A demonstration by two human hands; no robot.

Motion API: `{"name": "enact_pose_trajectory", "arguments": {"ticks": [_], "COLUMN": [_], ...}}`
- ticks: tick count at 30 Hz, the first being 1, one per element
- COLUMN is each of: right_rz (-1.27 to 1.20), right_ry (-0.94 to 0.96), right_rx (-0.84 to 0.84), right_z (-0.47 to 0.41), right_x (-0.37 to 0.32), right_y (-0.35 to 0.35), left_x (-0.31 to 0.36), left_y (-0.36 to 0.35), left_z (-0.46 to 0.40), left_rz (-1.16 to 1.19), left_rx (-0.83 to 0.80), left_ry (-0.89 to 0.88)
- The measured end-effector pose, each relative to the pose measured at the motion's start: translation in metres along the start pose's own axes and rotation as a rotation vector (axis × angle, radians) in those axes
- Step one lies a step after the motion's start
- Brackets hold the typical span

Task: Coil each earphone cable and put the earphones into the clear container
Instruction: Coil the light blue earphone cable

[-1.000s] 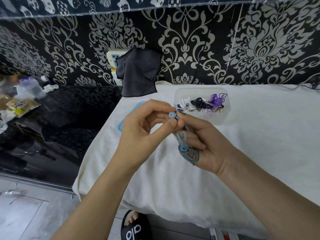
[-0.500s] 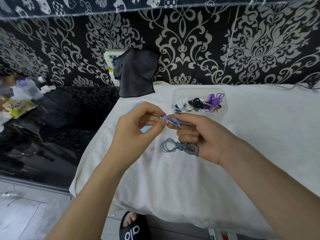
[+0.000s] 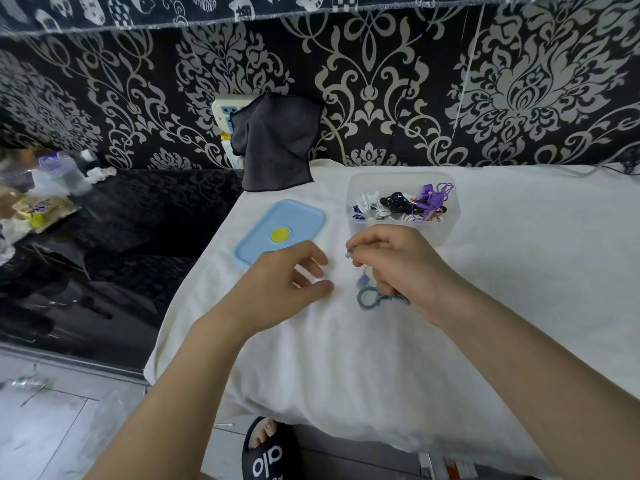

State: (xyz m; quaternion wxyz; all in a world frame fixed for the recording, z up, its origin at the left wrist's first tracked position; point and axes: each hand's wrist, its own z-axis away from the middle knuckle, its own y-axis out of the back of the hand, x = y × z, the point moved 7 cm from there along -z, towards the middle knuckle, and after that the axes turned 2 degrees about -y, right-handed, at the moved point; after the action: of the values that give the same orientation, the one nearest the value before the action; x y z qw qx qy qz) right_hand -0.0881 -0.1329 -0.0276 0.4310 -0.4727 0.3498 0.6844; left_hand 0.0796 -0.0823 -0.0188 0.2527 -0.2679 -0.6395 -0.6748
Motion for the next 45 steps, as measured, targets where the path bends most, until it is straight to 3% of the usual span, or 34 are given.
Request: {"name": "enact_pose_trajectory", "arguments": {"ticks": [6, 13, 22, 45], "right_rz": [0.143, 0.171, 0.152, 0.158], "right_ry": [0.006, 0.004, 0.045, 0.172], "right_rx": [0.014, 0.004, -0.055, -0.035], "right_z": [-0.002, -0.002, 0.003, 0.005], "right_x": [0.003, 0.003, -0.003, -0.012], "right_y": [0.0, 0.0, -0.007, -0.007], "left_x": [-0.035, -0.039, 0.005, 0.025], "left_y": [-0.007, -0.015, -0.007, 0.004], "left_z": [0.0, -0.007, -0.001, -0.001], "left_rz": [-0.261, -0.326, -0.036, 0.181], "left_rx": [-0.106, -0.083, 0.042, 0.104], "left_ry": [0.14, 0.077, -0.07, -0.024]}}
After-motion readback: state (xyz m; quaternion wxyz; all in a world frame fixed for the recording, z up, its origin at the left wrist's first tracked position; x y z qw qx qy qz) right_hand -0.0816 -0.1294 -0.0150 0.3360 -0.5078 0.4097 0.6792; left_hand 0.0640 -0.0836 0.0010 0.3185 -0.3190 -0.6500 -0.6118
